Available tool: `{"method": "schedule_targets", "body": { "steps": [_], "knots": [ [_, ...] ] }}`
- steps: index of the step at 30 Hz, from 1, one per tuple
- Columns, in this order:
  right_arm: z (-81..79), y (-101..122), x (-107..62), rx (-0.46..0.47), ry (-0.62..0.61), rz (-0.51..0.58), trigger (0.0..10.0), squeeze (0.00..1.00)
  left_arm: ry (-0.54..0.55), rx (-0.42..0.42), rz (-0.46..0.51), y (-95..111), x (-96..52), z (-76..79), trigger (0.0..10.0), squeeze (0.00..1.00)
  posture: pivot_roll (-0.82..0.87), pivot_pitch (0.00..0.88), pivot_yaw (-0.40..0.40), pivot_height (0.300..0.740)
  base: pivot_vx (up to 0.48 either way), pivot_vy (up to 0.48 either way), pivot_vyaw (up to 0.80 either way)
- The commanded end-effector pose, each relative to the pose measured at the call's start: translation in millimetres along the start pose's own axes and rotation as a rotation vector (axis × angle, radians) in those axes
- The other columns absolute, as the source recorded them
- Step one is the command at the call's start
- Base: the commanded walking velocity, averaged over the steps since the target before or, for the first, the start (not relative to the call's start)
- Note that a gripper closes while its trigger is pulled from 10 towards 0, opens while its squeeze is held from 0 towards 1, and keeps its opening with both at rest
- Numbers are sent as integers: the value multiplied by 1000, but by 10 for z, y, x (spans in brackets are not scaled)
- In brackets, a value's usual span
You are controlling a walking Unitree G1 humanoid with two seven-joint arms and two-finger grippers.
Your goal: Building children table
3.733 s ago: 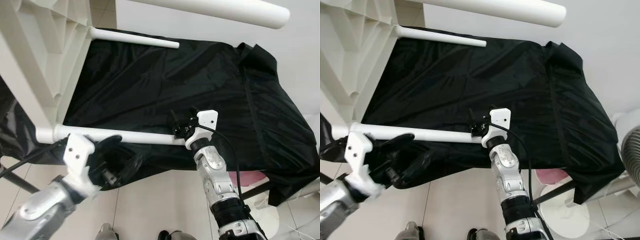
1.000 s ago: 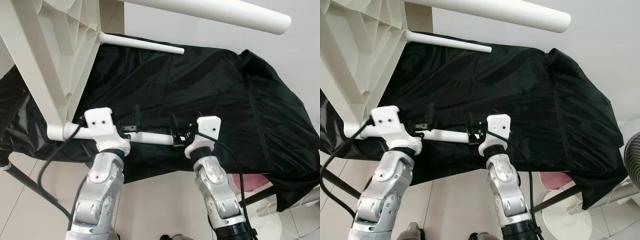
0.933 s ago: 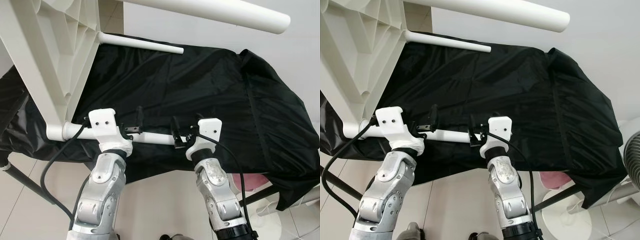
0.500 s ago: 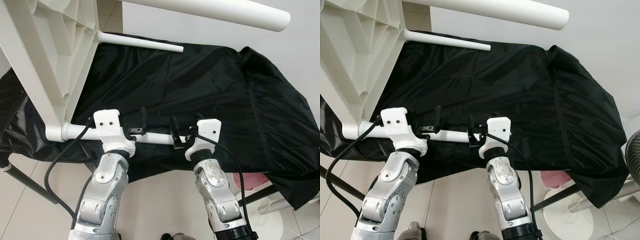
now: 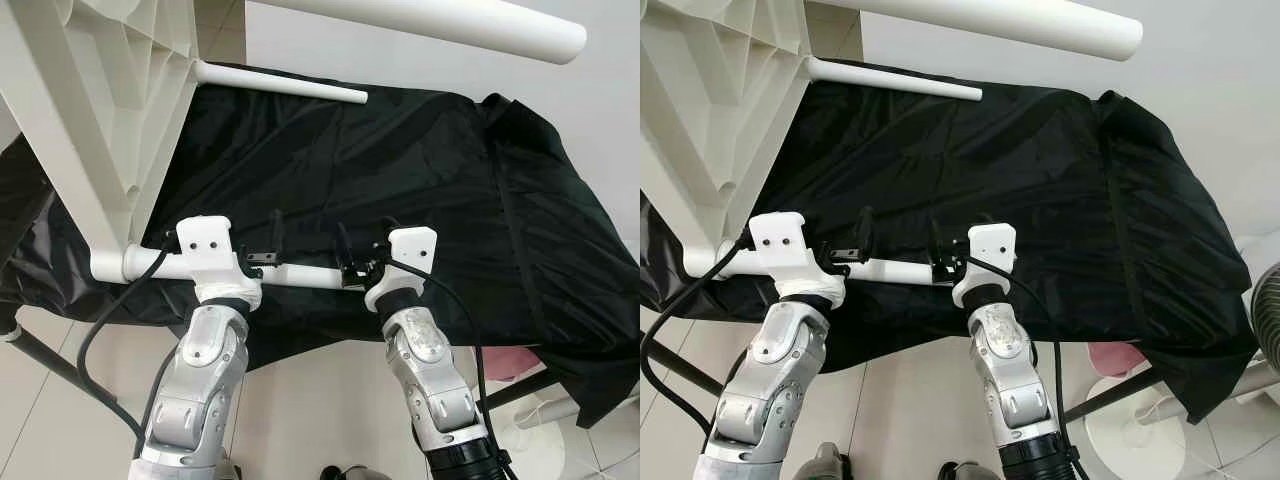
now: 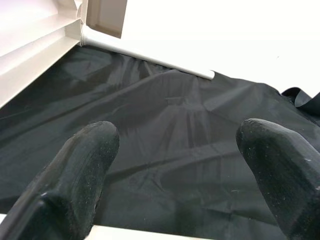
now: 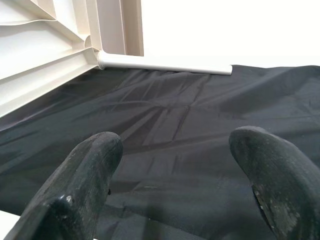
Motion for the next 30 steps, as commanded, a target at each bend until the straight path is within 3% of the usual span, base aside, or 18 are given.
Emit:
{"method": "schedule_targets", "body": {
  "steps": [1,6,13,26,30],
  "knots": [
    [-30,-32,-20,33,-17,-16,10000,0,-59,5,-16,-33,14,59,10000,0,174,122,-78,740,0,0,0],
    [28,-40,39,34,-40,-14,10000,0,-58,56,-31,-70,34,32,10000,0,205,95,-90,740,0,0,0],
    [-19,-69,73,38,-29,-16,10000,0,-50,115,-15,-46,31,-2,10000,0,218,97,-88,740,0,0,0],
    [-45,-110,-3,29,-25,-32,10000,0,-7,114,-19,-46,1,-46,10000,0,207,103,-70,740,0,0,0],
    [35,-119,18,5,-43,-24,10000,0,5,138,-12,-26,24,-95,10000,0,196,79,-69,740,0,0,0]
  ]
}}
Point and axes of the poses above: a point about 5 cm out from each wrist's last joint towards the gripper, its own x axis pointing out of the wrist towards the gripper, its own y axis along the axis of the wrist's last joint, z = x × y, the point moved 1 cm from there along x, pointing out of the wrist towards the gripper, and after that the axes turned 10 degrees about -x, right-handed, at the moved point
